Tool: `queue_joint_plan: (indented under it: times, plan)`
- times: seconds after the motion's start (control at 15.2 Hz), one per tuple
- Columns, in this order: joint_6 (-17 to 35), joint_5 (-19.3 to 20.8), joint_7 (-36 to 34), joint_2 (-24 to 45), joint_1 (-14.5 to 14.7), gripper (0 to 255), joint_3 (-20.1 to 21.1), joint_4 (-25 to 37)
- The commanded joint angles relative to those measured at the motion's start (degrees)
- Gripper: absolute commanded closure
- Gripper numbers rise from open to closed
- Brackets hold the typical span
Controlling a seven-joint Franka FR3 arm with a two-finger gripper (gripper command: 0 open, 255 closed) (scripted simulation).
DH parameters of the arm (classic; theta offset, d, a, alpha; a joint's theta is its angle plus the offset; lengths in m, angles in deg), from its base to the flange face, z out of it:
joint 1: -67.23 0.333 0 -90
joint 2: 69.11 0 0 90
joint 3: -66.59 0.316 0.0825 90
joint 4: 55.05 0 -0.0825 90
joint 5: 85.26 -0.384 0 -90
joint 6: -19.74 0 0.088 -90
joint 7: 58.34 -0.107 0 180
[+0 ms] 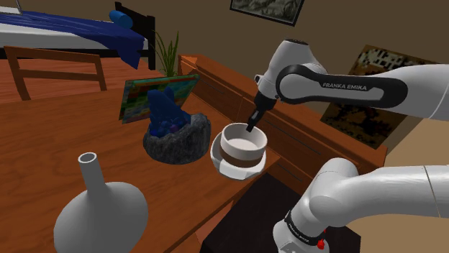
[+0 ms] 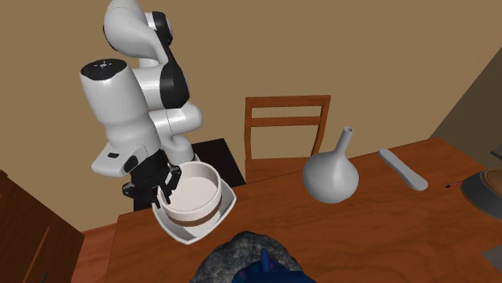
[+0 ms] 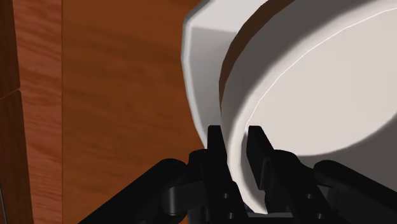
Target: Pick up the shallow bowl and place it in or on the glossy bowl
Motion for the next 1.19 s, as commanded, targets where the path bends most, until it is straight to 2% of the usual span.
queue_joint_plan:
  times: [0.0,0.46,0.53,0.86,1.12]
  plan:
    - [0.58,0.07,-0.13,-1.07,-0.34,255,-0.2,-1.04]
    - [0.56,0.25,-0.28,-1.1,-0.1,255,-0.4,-1.04]
    - [0.54,0.22,-0.34,-1.07,-0.07,0,-0.36,-0.99]
    - [0.55,0.25,-0.29,-1.1,-0.09,0,-0.41,-1.03]
    - [-7.41,-0.41,-0.15,-2.78,0.06,0,0.38,5.24]
